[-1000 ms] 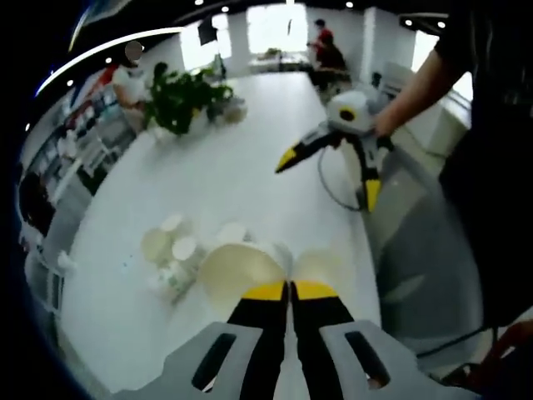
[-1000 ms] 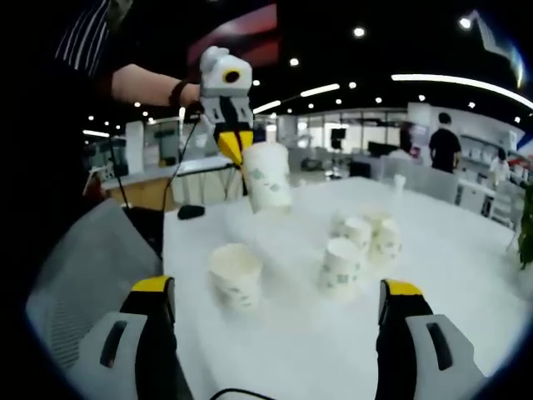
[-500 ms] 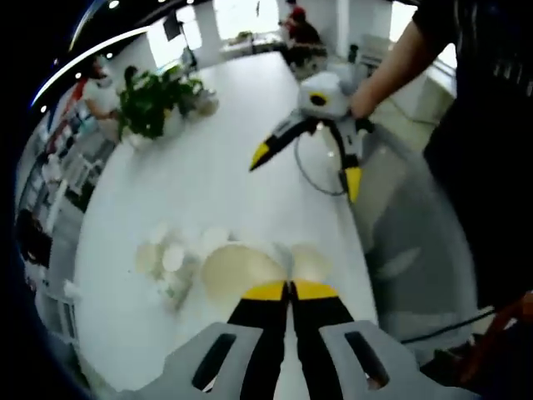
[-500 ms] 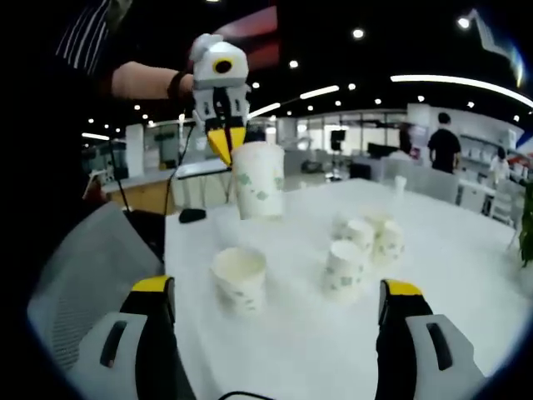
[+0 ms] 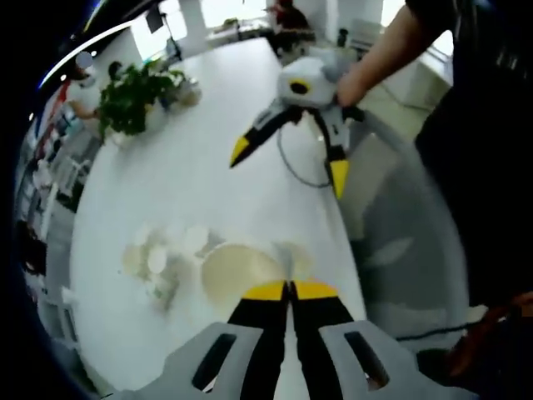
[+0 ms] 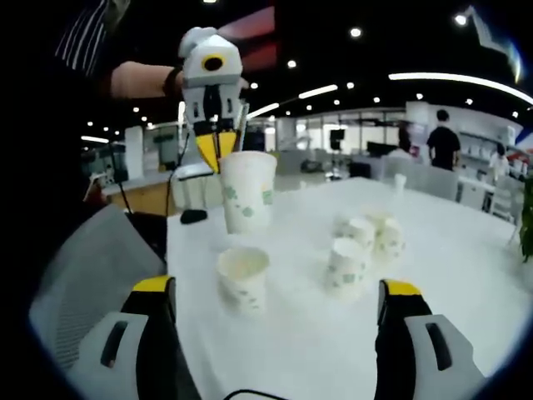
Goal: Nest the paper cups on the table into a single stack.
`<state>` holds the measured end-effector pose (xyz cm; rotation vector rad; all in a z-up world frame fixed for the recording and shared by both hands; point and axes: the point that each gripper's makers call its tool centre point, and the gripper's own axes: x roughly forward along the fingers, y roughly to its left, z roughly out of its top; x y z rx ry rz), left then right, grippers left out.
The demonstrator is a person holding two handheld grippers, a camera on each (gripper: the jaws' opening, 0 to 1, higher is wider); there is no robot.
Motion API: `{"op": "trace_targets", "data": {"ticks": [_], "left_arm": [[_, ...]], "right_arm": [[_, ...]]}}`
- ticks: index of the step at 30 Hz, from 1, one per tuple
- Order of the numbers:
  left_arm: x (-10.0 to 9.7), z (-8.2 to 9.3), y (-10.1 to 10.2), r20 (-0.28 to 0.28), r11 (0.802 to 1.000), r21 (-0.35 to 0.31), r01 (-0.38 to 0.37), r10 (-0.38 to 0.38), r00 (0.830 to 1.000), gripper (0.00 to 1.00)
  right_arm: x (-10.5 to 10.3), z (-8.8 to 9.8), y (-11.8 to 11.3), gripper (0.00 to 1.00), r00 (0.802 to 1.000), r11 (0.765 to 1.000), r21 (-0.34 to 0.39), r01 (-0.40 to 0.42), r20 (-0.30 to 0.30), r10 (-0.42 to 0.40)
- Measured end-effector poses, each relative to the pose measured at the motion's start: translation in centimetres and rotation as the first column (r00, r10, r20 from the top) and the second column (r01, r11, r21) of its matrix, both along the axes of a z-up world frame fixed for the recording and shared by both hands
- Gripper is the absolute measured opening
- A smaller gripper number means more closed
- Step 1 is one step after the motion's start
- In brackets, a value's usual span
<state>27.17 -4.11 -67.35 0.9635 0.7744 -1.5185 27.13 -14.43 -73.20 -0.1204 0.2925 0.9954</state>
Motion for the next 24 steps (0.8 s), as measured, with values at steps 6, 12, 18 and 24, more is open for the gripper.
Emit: {"op": "trace_targets", "data": {"ticks": [6, 12, 18, 24], "left_arm": [[-0.8, -1.1, 0.1, -0.010, 0.999, 0.037, -0.008, 0.008, 1.000, 0.00], [-1.4, -2.3, 0.3, -0.017, 0.997, 0.073, -0.005, 0.007, 1.000, 0.00], [-1.6, -3.2, -0.2, -0.027, 0.996, 0.083, -0.010, 0.012, 1.000, 0.00], [-1.6, -4.0, -0.4, -0.029, 0.995, 0.096, 0.001, 0.002, 1.000, 0.00]], "right_arm": [[-0.7, -0.1, 0.0, 0.98, 1.000, 1.000, 0.007, -0.001, -0.009, 0.001], [-1.0, -0.1, -0.2, 0.98, 1.000, 1.000, 0.010, 0.005, -0.009, -0.005], [-1.2, -0.2, -0.2, 0.97, 1.000, 1.000, 0.019, 0.008, -0.017, -0.007], [-1.2, -0.2, -0.3, 0.97, 1.000, 1.000, 0.023, 0.012, -0.020, -0.012]]}}
